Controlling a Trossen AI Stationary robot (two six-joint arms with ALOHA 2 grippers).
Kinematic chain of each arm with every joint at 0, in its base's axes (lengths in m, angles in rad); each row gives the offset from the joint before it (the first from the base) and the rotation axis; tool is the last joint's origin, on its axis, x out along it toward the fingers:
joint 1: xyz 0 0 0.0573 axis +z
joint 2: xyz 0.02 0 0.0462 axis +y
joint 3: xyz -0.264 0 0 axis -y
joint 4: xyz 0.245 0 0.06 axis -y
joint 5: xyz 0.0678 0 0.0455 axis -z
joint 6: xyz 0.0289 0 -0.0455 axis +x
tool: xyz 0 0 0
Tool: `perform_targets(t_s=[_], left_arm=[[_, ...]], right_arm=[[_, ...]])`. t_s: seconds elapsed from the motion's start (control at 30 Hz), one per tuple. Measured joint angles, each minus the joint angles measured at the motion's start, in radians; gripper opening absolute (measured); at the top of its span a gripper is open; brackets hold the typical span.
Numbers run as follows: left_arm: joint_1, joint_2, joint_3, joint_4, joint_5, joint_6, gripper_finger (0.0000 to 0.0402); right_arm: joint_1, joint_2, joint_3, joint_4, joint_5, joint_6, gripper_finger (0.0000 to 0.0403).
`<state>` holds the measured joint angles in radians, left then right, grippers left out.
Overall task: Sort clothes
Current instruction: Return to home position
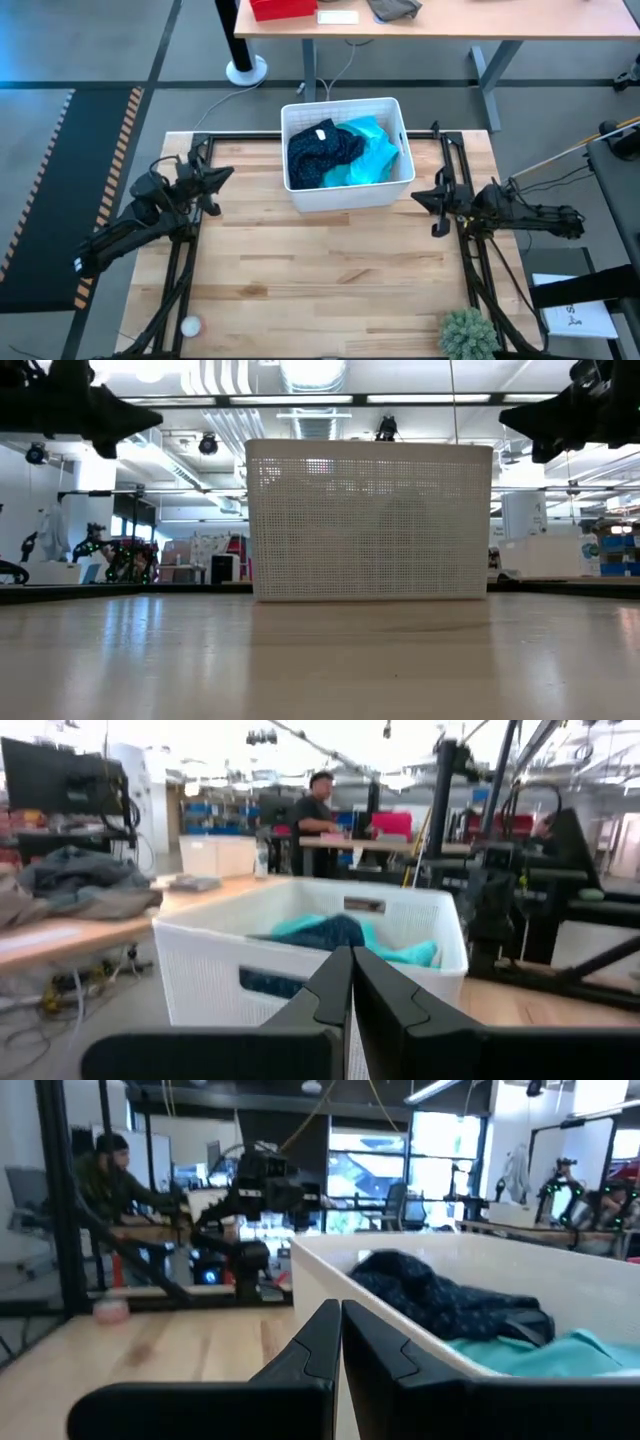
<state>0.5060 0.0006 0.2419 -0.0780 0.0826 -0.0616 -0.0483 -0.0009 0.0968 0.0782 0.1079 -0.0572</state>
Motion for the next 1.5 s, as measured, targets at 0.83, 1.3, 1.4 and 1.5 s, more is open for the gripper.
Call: perform_targets(t_s=[0.83, 1.3, 1.4, 1.5], left_arm=[[-0.019, 0.006, -0.232, 0.211, 0.040, -0.074, 0.0000], [-0.156, 0.000, -0.232, 0.217, 0.026, -0.079, 0.0000], [-0.212, 0.001, -0.232, 0.201, -0.030, -0.071, 0.0000], [-0.262, 0.005, -0.232, 0.195, -0.077, -0.061, 0.0000]], right_arm=[[0.000, 0.001, -0.081, 0.054, 0.024, 0.021, 0.0000], [0.002, 0.001, -0.042, 0.038, -0.032, 0.039, 0.0000], [0.002, 0.001, -0.060, 0.044, -0.026, 0.044, 0.0000], [0.002, 0.001, -0.083, 0.022, 0.007, 0.059, 0.0000]])
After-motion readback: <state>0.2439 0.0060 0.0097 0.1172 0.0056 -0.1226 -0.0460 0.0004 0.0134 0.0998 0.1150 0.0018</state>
